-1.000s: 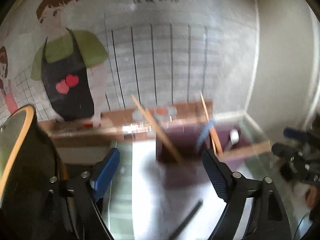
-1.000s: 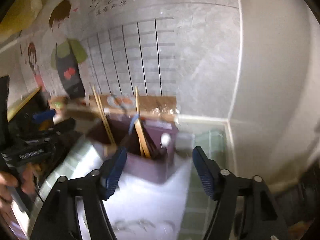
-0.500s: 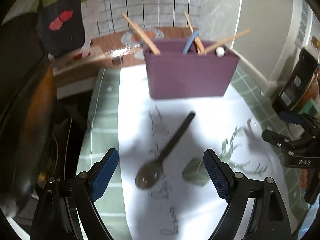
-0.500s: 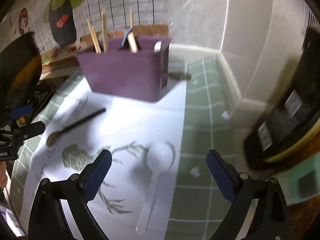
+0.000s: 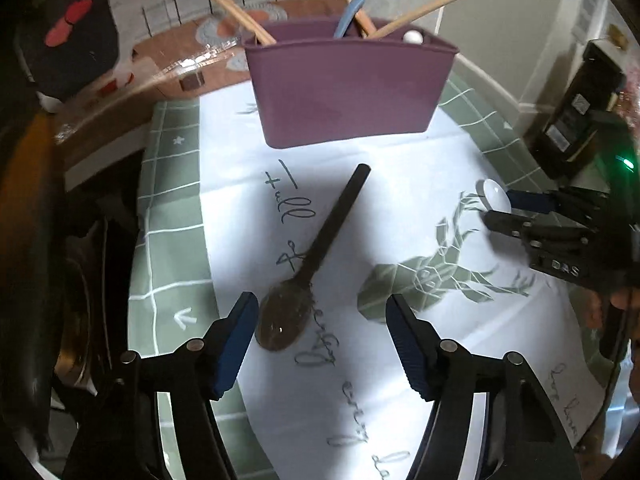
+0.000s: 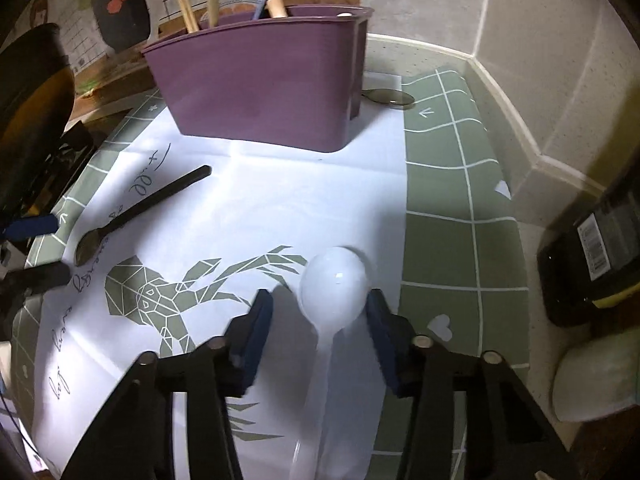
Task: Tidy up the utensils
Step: 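Grasp the white plastic spoon with the right tool while the left tool grasps the dark metal spoon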
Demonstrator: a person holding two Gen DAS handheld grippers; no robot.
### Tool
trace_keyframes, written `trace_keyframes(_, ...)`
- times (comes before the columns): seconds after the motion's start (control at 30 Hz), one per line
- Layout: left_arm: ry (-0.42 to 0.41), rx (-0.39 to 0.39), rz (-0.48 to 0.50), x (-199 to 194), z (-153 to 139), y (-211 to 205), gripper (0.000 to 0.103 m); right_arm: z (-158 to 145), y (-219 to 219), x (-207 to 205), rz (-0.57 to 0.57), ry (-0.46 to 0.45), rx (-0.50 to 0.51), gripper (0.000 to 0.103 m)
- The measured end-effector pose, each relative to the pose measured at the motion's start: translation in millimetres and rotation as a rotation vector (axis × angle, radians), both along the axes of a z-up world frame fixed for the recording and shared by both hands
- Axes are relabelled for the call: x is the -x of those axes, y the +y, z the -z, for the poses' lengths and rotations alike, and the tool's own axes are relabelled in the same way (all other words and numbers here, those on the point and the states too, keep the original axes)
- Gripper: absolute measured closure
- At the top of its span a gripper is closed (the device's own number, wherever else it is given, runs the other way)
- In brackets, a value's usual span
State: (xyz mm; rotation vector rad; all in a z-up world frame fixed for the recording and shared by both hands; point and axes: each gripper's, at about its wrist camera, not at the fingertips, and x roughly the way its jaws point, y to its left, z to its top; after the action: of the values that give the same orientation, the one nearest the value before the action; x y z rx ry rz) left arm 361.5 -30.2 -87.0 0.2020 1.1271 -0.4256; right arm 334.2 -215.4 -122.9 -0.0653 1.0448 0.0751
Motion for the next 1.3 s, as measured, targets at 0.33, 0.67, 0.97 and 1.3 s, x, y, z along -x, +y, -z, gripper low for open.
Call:
trace_keyframes(0.33,0.114,-0.056,0.047,-48,15,-24,0.057,-19,6,39,-0.063,-0.015,-0.022,0.073)
trace_keyframes(0.67,0.251,-0.109,0.139,-85,29,-59,0.084,-27,-7,68,-0.046,0.001,-0.054,0.072)
trace_keyframes(0.97,0.298,-0.072,0.107,-85,29,-52,0.085,-32,-6,69,-0.055,-0.005,-0.058,0.072)
trace_keyframes(1.3,0.155,0.054,-0.019,-29,13,-20,0.091,-40,16,62,-0.104,-0.028,-0.057,0.072)
